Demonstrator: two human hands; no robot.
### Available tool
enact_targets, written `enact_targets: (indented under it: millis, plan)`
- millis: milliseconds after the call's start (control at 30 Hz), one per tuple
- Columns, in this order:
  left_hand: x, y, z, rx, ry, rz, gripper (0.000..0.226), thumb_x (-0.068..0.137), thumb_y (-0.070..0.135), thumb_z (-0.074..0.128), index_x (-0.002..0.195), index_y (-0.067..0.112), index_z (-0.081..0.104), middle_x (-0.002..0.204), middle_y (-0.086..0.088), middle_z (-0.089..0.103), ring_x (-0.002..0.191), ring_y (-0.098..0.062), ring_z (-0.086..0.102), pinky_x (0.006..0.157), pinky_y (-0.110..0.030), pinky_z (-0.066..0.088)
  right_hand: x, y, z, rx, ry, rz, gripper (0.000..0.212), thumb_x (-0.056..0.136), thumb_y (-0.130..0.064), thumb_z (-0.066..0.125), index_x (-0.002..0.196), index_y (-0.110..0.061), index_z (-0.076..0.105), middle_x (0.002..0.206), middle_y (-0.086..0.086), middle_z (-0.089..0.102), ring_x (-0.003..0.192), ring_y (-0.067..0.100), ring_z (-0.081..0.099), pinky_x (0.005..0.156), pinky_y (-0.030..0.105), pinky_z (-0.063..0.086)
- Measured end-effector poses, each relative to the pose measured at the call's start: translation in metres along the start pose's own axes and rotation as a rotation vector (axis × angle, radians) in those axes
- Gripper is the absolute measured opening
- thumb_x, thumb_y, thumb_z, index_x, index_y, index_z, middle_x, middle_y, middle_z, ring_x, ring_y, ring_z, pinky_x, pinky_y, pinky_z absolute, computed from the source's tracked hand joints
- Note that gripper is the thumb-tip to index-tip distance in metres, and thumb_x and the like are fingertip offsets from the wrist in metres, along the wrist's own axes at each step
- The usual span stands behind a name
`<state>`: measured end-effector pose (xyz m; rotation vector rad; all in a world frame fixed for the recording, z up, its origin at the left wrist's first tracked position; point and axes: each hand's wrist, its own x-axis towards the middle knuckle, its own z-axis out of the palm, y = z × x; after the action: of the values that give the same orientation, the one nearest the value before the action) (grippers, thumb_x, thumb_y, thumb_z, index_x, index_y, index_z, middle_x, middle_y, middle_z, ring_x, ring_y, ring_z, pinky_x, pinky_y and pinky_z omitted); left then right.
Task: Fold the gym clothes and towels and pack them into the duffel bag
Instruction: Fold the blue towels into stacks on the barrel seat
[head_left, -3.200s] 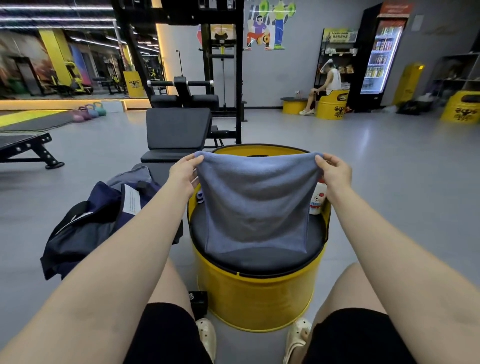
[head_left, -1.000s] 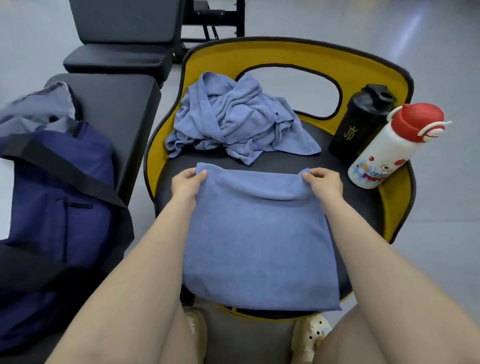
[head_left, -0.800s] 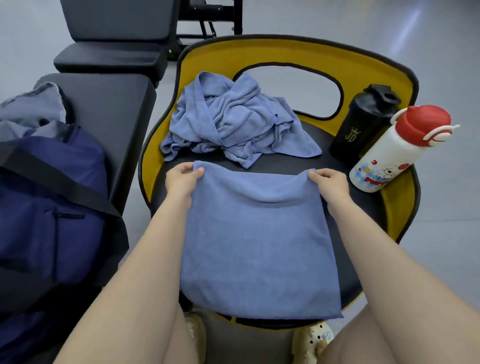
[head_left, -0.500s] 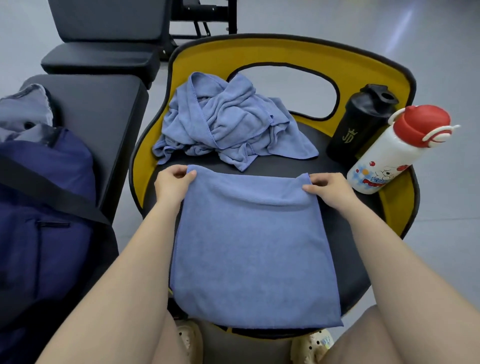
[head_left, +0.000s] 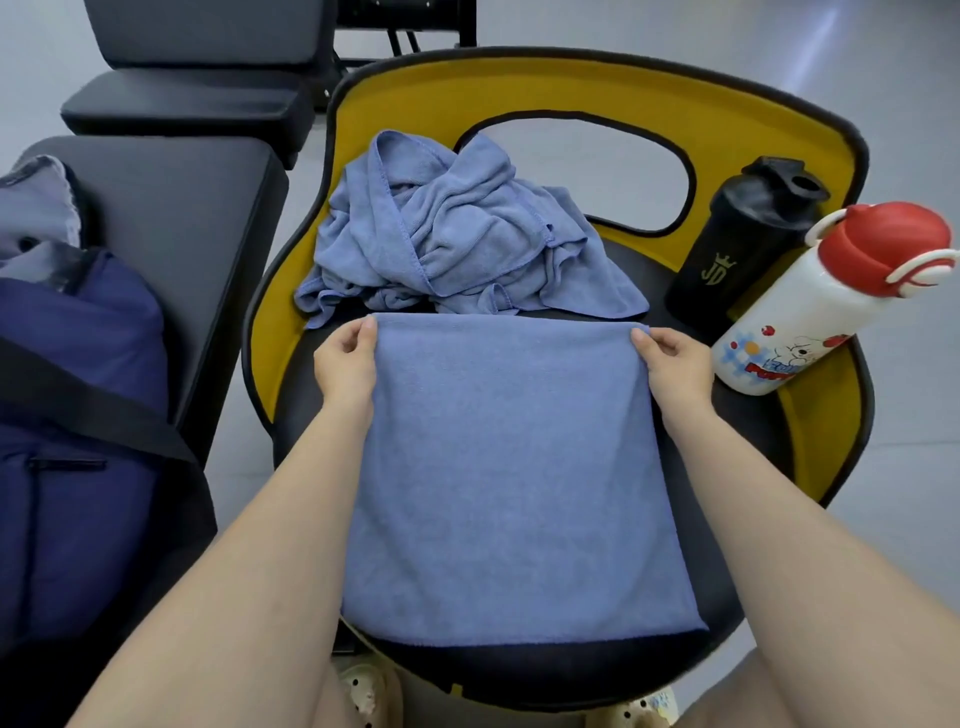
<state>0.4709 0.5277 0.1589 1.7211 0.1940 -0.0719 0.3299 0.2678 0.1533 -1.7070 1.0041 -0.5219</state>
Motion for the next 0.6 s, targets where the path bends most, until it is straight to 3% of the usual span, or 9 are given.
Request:
enact_targets:
  millis: [100, 167, 233, 300, 400, 500, 600]
  plan:
    - [0.004, 0.001, -0.006, -0.011, -0.147, -0.002, 0.016, 0.09, 0.022, 0.065, 0.104, 0.015, 0.067, 0.09, 0.008, 0.066, 0.088, -0.008, 0.062, 0.081, -0.025, 0.052, 0.004, 0.003, -0.002, 0.019, -0.049, 0.016, 0.027, 0.087, -0.03, 0.068, 0.11, -0.017, 0.07, 0.106, -0.001, 0.07, 0.102, 0.016, 0.063, 0.095, 0.04, 0.05]
    - [0.006, 0.0, -0.01, -0.006, -0.218, 0.005, 0.023, 0.086, 0.018, 0.069, 0.107, 0.011, 0.068, 0.101, -0.002, 0.069, 0.096, -0.017, 0.065, 0.086, -0.032, 0.054, 0.006, 0.001, -0.006, 0.085, -0.141, 0.016, 0.03, 0.084, -0.025, 0.072, 0.112, -0.013, 0.07, 0.111, -0.001, 0.068, 0.104, 0.015, 0.063, 0.092, 0.034, 0.052]
    - [0.008, -0.001, -0.011, -0.01, -0.217, 0.016, 0.026, 0.087, 0.018, 0.068, 0.111, 0.009, 0.068, 0.104, -0.004, 0.069, 0.1, -0.02, 0.065, 0.088, -0.034, 0.054, 0.005, -0.001, -0.008, 0.104, -0.236, -0.001, 0.026, 0.083, -0.016, 0.072, 0.109, -0.012, 0.071, 0.12, -0.003, 0.064, 0.106, 0.013, 0.061, 0.089, 0.029, 0.051]
    - [0.009, -0.002, -0.01, -0.025, -0.202, 0.03, 0.022, 0.089, 0.02, 0.065, 0.109, 0.011, 0.068, 0.101, 0.0, 0.07, 0.098, -0.018, 0.065, 0.089, -0.035, 0.054, 0.002, -0.002, -0.007, 0.089, -0.272, -0.043, 0.017, 0.086, -0.014, 0.07, 0.102, -0.015, 0.071, 0.116, 0.0, 0.066, 0.104, 0.016, 0.063, 0.089, 0.032, 0.052]
    - [0.01, -0.003, -0.005, -0.059, -0.18, 0.046, 0.013, 0.091, 0.021, 0.062, 0.102, 0.018, 0.068, 0.093, 0.007, 0.068, 0.092, -0.011, 0.062, 0.087, -0.031, 0.052, 0.001, -0.002, -0.004, 0.101, -0.195, -0.073, 0.014, 0.09, -0.016, 0.065, 0.103, -0.013, 0.069, 0.102, 0.002, 0.07, 0.099, 0.02, 0.066, 0.088, 0.031, 0.053]
    - [0.013, -0.005, 0.001, -0.044, -0.13, 0.085, 0.013, 0.095, 0.023, 0.055, 0.101, 0.021, 0.066, 0.09, 0.011, 0.065, 0.091, -0.008, 0.058, 0.086, -0.029, 0.049, 0.006, -0.001, 0.001, 0.105, -0.104, -0.053, 0.023, 0.093, -0.02, 0.061, 0.113, -0.01, 0.067, 0.105, 0.002, 0.069, 0.103, 0.02, 0.064, 0.09, 0.032, 0.051]
    - [0.016, -0.006, 0.006, 0.039, -0.105, 0.103, 0.022, 0.1, 0.024, 0.045, 0.112, 0.017, 0.063, 0.093, 0.011, 0.06, 0.093, -0.006, 0.053, 0.076, -0.017, 0.045, 0.011, 0.002, 0.008, 0.034, -0.087, -0.051, 0.032, 0.096, -0.025, 0.055, 0.125, -0.012, 0.063, 0.118, 0.003, 0.066, 0.113, 0.019, 0.059, 0.101, 0.041, 0.047]
